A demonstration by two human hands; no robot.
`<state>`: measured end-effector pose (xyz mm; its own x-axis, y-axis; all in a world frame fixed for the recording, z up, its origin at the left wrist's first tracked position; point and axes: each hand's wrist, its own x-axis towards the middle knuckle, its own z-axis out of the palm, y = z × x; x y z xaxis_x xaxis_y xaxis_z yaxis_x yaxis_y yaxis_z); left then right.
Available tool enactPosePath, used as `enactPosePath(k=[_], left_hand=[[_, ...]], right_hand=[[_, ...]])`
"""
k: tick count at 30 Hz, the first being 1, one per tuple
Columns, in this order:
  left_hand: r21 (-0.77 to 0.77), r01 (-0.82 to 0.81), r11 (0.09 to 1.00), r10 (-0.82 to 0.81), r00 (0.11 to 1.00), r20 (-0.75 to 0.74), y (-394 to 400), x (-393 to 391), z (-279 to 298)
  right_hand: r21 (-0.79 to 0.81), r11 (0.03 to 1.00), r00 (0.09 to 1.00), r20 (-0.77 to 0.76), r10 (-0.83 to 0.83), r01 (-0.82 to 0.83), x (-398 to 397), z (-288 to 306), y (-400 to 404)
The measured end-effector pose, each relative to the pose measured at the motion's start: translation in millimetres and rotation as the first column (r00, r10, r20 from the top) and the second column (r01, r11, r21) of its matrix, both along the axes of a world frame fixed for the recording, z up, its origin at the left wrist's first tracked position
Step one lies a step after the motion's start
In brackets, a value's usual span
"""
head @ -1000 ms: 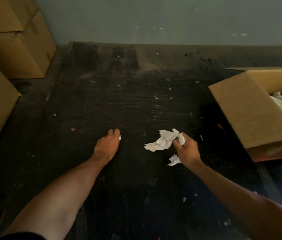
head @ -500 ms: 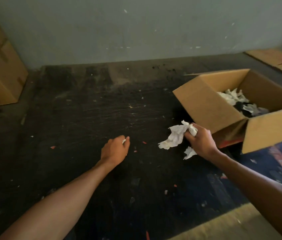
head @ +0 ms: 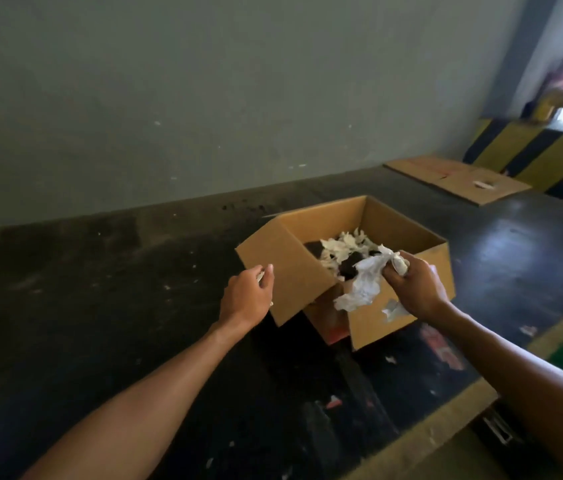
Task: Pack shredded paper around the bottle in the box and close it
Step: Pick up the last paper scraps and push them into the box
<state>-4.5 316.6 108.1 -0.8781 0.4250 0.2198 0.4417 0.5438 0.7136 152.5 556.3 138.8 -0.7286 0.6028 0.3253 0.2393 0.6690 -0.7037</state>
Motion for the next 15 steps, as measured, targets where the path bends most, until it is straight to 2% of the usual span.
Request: enactPosePath(k=[4,9,15], left_hand=[[0.088,0.008,0.996,-0.012,0.999,0.044,72.6,28.5,16.5],[0.075,-0.055,0.996,0.058,0.997,-0.047,142.1,50.4,29.5],[0.016,-0.062,0.998,0.063,0.993,-0.096,190.1,38.8,32.0]], right_hand=[[-0.056,0.997,0.996,-0.071,-0.052,0.048,26.5,13.5,62.7],[-0.197,0.979,0.990,-0.122,-0.074,0.049,42.2,29.4,123.1],[-0.244,0.970,0.986,-0.164,-0.038,-0.003,18.6,37.4,167.3]])
